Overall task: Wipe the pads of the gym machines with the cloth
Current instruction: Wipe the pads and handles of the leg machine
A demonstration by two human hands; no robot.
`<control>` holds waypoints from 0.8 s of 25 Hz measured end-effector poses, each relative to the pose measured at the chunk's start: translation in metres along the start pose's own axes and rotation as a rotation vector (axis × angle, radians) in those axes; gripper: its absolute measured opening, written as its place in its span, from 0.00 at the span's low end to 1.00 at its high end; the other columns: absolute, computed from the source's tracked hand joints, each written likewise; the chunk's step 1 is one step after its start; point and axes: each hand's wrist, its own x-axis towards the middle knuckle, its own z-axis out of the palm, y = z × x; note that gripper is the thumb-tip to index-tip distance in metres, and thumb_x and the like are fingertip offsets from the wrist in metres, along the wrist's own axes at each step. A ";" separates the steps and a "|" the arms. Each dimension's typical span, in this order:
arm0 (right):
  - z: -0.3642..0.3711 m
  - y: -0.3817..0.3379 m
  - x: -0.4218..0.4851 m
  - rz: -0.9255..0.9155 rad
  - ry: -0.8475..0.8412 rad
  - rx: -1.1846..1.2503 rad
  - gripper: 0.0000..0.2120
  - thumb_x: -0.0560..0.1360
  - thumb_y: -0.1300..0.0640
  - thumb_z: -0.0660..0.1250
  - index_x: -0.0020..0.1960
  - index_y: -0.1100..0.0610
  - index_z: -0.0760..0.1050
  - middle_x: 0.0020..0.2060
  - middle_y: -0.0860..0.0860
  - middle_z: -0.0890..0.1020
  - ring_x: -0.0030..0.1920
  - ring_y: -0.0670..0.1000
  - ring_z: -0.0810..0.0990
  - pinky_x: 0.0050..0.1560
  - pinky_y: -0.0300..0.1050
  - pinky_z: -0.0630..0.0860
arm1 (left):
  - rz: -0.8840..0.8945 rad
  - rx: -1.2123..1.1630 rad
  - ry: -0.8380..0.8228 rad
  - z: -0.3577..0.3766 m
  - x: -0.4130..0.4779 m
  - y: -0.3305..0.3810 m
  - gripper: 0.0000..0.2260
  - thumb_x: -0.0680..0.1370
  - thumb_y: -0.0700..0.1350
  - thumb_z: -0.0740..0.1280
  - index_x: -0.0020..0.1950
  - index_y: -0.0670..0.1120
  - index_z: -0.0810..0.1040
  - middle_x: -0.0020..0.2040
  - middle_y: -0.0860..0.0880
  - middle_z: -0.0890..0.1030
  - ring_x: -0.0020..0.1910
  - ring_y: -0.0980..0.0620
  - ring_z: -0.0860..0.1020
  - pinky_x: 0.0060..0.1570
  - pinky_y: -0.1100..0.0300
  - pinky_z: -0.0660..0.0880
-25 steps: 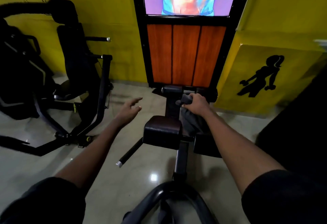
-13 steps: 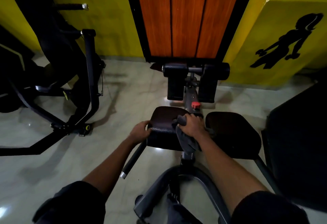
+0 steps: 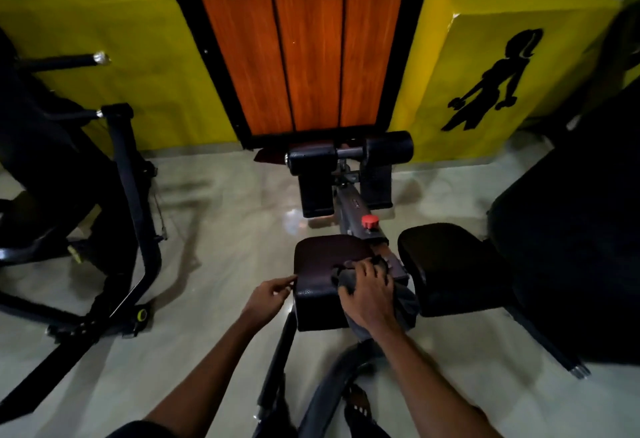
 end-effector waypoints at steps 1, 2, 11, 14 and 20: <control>0.001 0.004 0.000 -0.005 -0.017 0.013 0.32 0.73 0.42 0.61 0.74 0.53 0.66 0.72 0.52 0.71 0.72 0.59 0.67 0.72 0.60 0.63 | 0.071 0.039 -0.005 0.000 0.005 -0.004 0.18 0.80 0.39 0.66 0.65 0.57 0.76 0.55 0.53 0.82 0.55 0.58 0.79 0.54 0.67 0.71; 0.004 0.007 0.001 -0.002 -0.023 0.050 0.32 0.74 0.44 0.63 0.76 0.52 0.63 0.73 0.51 0.69 0.74 0.57 0.66 0.73 0.58 0.62 | 0.137 0.073 -0.024 -0.001 0.011 -0.008 0.17 0.80 0.41 0.67 0.66 0.55 0.76 0.58 0.52 0.80 0.57 0.58 0.78 0.55 0.69 0.69; 0.056 -0.026 -0.027 0.251 0.228 0.218 0.27 0.76 0.44 0.68 0.71 0.55 0.71 0.73 0.53 0.70 0.74 0.57 0.68 0.69 0.55 0.71 | 0.351 0.166 -0.183 -0.019 0.059 -0.027 0.29 0.71 0.72 0.64 0.61 0.53 0.83 0.60 0.59 0.81 0.60 0.65 0.76 0.62 0.66 0.72; 0.062 -0.031 -0.034 0.197 0.169 0.159 0.24 0.77 0.48 0.68 0.71 0.52 0.70 0.75 0.51 0.67 0.77 0.55 0.62 0.74 0.54 0.66 | 0.346 0.192 -0.199 -0.023 0.068 -0.025 0.17 0.74 0.60 0.72 0.59 0.54 0.84 0.59 0.59 0.82 0.60 0.63 0.78 0.61 0.67 0.72; 0.048 -0.040 -0.006 0.396 0.225 0.155 0.31 0.75 0.47 0.69 0.74 0.57 0.66 0.73 0.54 0.70 0.75 0.57 0.65 0.75 0.54 0.63 | 0.350 0.227 -0.254 -0.030 0.076 -0.018 0.18 0.71 0.62 0.73 0.57 0.56 0.84 0.57 0.60 0.83 0.59 0.62 0.78 0.60 0.65 0.73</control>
